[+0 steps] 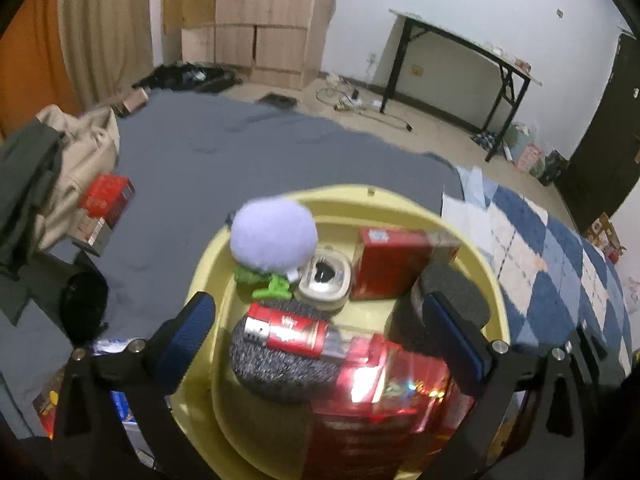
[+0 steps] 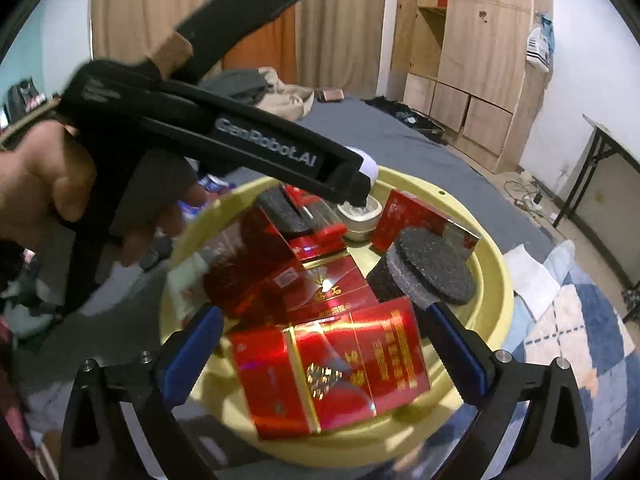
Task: Organize rigid objects
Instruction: 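Lower both boxes into the yellow tray and open both tools, then withdraw both open tools from the yellow tray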
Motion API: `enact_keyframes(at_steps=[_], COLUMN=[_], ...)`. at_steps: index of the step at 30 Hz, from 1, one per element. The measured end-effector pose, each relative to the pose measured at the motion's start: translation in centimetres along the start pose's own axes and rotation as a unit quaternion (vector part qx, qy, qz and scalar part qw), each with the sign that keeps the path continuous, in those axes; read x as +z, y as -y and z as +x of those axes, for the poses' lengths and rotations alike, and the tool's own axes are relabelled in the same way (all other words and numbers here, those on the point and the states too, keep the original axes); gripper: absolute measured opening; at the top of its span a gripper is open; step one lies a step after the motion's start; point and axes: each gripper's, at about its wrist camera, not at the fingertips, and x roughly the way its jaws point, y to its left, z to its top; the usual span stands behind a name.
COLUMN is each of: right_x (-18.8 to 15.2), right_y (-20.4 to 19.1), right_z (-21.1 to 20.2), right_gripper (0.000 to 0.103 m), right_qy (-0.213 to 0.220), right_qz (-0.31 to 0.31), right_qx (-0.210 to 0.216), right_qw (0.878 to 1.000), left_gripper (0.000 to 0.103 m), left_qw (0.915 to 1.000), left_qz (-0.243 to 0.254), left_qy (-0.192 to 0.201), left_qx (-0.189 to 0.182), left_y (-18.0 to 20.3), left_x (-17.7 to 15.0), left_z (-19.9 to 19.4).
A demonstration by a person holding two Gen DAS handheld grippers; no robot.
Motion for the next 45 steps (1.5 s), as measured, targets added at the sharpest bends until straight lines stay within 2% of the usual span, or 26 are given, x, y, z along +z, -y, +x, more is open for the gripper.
enact_keyframes(at_steps=[5, 8, 10, 12, 14, 17, 20, 23, 29, 30, 31, 32, 34, 36, 41, 45], right_x=[-1.9, -4.6, -7.0, -8.8, -10.6, -11.4, -10.5, -9.6, -9.5, -9.5, -9.6, -9.7, -9.7, -9.8, -9.8, -9.8], right_y=[1.4, 3.8, 6.3, 8.7, 11.2, 13.2, 13.5, 13.4, 14.3, 14.6, 14.9, 15.1, 15.1, 15.1, 14.4, 14.4], right_z=[-3.9, -6.5, -7.1, -6.9, -6.0, -5.0, -3.9, -2.5, 1.1, 1.1, 1.2, 1.2, 1.3, 1.4, 1.3, 1.2], right_gripper=[0.103, 0.103, 0.103, 0.103, 0.103, 0.103, 0.103, 0.103, 0.103, 0.103, 0.103, 0.103, 0.103, 0.103, 0.103, 0.103], right_qy=[0.038, 0.063, 0.057, 0.037, 0.003, -0.030, -0.033, -0.043, -0.083, -0.079, -0.078, -0.075, -0.075, -0.076, -0.077, -0.084], right_qz=[0.023, 0.045, 0.057, 0.075, 0.088, 0.085, 0.063, 0.039, 0.015, 0.018, 0.024, 0.028, 0.025, 0.022, 0.015, 0.015], right_qx=[0.008, -0.009, -0.043, -0.061, -0.077, -0.097, -0.094, -0.074, -0.054, -0.050, -0.045, -0.043, -0.047, -0.051, -0.059, -0.059], right_qw=[0.999, 0.997, 0.996, 0.995, 0.993, 0.991, 0.993, 0.996, 0.995, 0.995, 0.996, 0.996, 0.996, 0.996, 0.995, 0.995], left_gripper=[0.103, 0.103, 0.103, 0.103, 0.103, 0.103, 0.103, 0.103, 0.103, 0.103, 0.103, 0.103, 0.103, 0.103, 0.103, 0.103], left_qw=[0.9961, 0.9901, 0.9830, 0.9783, 0.9760, 0.9757, 0.9734, 0.9722, 0.9704, 0.9686, 0.9688, 0.9732, 0.9750, 0.9752, 0.9685, 0.9685], left_qz=[0.002, -0.045, -0.094, -0.128, -0.136, -0.132, -0.137, -0.132, -0.159, -0.156, -0.154, -0.153, -0.147, -0.143, -0.181, -0.176], left_qy=[0.079, 0.110, 0.118, 0.113, 0.110, 0.084, 0.068, 0.066, 0.049, 0.052, 0.055, 0.041, 0.017, 0.025, 0.018, 0.015], left_qx=[0.038, 0.075, 0.104, 0.118, 0.129, 0.154, 0.170, 0.182, 0.176, 0.187, 0.186, 0.167, 0.165, 0.167, 0.170, 0.176], left_y=[4.1, 7.2, 9.5, 11.4, 13.6, 16.2, 17.3, 17.7, 16.8, 16.9, 17.0, 17.1, 17.4, 17.7, 15.6, 15.8], left_x=[1.4, 0.4, -2.3, -5.2, -8.5, -12.2, -14.3, -14.9, -15.4, -15.6, -15.8, -16.2, -17.0, -17.5, -17.1, -17.0], left_z=[-3.9, -5.8, -6.6, -6.5, -6.0, -4.5, -3.3, -2.5, -0.5, -0.4, -0.3, 0.2, 1.0, 1.0, 1.8, 1.9])
